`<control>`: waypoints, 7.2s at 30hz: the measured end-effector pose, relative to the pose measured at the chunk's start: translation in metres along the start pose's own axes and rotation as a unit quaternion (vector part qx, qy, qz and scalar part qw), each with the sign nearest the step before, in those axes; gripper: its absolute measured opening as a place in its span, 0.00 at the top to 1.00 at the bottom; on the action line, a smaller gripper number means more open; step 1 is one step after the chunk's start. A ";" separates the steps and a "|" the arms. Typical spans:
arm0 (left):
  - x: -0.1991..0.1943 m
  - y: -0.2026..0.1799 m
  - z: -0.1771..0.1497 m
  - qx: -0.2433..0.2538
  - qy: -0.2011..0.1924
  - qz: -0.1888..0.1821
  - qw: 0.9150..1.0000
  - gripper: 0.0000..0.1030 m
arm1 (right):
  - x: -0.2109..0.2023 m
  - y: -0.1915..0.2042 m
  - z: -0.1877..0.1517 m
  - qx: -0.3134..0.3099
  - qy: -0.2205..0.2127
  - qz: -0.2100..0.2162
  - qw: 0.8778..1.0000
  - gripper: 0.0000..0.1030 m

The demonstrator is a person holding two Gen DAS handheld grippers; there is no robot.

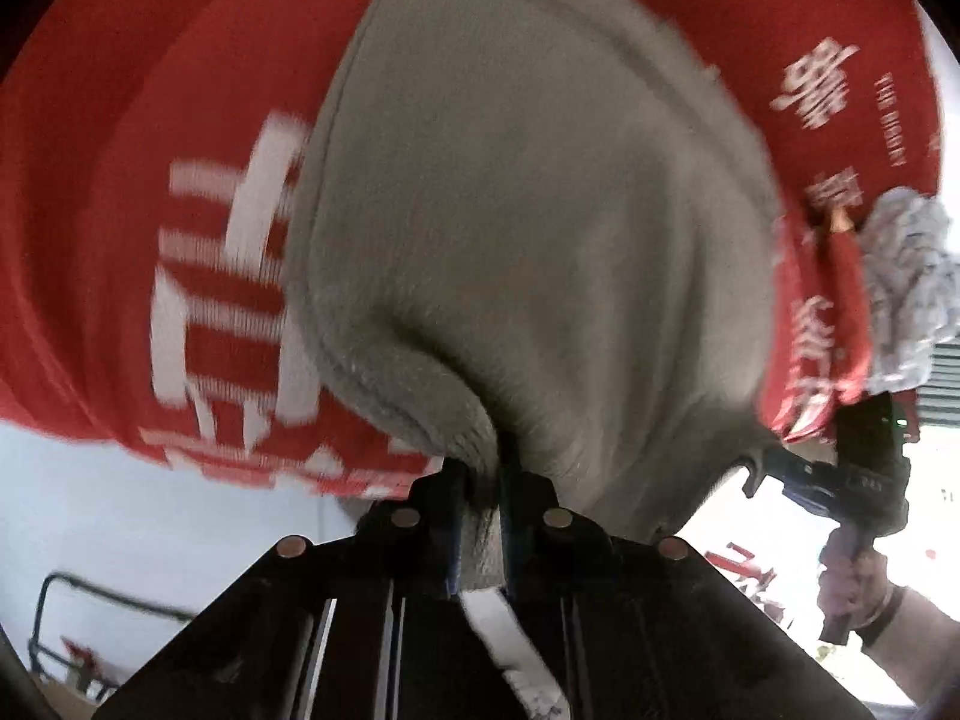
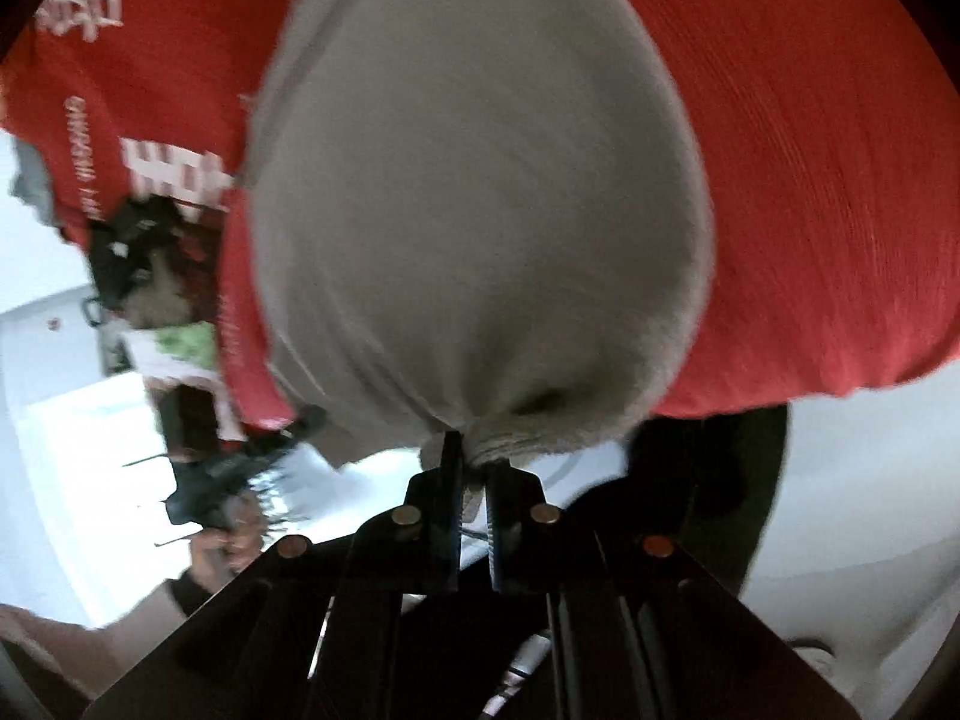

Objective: Fold small clothes

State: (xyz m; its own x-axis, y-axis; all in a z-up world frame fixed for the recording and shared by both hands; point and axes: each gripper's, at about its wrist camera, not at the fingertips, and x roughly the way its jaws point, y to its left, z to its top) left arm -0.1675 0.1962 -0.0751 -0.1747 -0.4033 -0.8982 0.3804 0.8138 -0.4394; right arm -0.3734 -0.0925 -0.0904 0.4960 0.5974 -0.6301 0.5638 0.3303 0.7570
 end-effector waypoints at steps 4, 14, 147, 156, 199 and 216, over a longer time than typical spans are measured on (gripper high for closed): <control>-0.022 -0.018 0.038 0.015 -0.045 -0.023 0.999 0.89 | -0.022 0.023 0.028 0.003 -0.052 0.048 0.997 0.93; -0.030 -0.044 0.163 0.033 -0.137 0.033 0.990 0.89 | -0.031 0.045 0.126 0.011 -0.112 0.037 0.993 0.93; -0.005 0.025 0.203 -0.066 -0.036 0.155 0.985 0.90 | -0.065 0.032 0.164 0.140 -0.133 -0.183 0.964 0.91; -0.015 0.041 0.190 -0.067 -0.028 0.183 0.980 0.90 | -0.072 0.051 0.142 0.108 -0.104 -0.227 0.962 0.90; -0.049 0.068 0.216 -0.024 -0.072 0.227 0.971 0.01 | 0.181 0.302 0.225 -0.176 -0.018 -0.182 0.967 0.83; -0.047 0.085 0.226 -0.045 -0.066 0.233 0.969 0.01 | 0.210 0.312 0.190 -0.218 0.034 -0.168 0.961 0.83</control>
State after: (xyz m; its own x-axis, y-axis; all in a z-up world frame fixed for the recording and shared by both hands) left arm 0.0785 0.1897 -0.0676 0.1162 -0.0284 -0.9928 0.3090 0.9510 0.0090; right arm 0.0317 -0.0025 -0.0197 0.2814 0.4456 -0.8499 0.3465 0.7787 0.5230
